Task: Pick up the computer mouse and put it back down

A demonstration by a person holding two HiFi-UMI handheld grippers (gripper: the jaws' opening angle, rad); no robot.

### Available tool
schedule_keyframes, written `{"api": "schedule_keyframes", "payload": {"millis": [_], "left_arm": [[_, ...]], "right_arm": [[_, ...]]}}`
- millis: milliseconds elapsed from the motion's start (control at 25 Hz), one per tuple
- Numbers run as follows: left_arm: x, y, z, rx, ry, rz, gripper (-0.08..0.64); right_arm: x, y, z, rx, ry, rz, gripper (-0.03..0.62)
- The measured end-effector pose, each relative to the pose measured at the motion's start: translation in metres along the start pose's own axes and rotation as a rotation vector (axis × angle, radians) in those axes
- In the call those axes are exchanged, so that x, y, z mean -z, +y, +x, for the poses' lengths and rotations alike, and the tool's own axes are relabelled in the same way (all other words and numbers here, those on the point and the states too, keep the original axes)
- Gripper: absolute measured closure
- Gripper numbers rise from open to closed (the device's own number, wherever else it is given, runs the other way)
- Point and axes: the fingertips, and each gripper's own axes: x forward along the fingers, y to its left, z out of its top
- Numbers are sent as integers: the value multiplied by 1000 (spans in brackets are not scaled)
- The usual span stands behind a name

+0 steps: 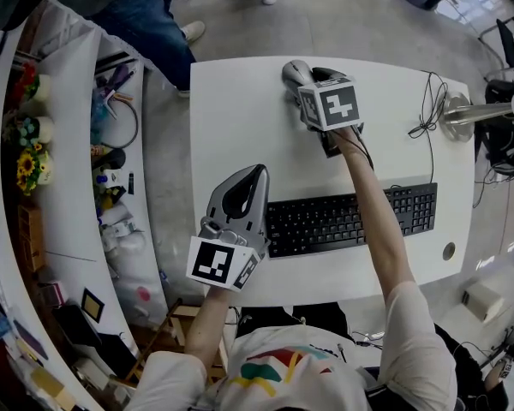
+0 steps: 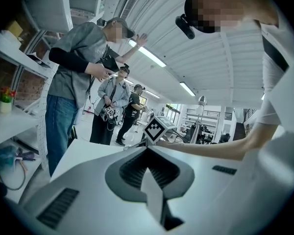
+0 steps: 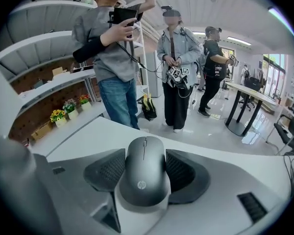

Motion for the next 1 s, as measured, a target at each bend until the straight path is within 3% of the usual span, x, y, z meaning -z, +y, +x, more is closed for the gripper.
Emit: {"api": "schedule_keyframes", "payload": {"millis": [240,400,600,640,720,1000], "left_arm": [[-6,0,-2,-10,-11,-7,514],[-16,-6,-6,-3,-34,3,514],[-41,-26,-15,8,-76,22,514],[-48,-32,-17,10,-87,23,514],[-65,-46,-22,19,-117,27,514],[-158,-120,-42,96,-258,148,514]], "right_arm": [[-12,5,-8,22,-23,-59,325],[-34,5,-34,35,-96,-75,325],[-75,22,-104,1,-238,-135,327],[-84,22,-124,13,-287,-120,365],[-102,22,-169,65,-393,-97,565],[-148,57,-351,112,-717,-110,580]]}}
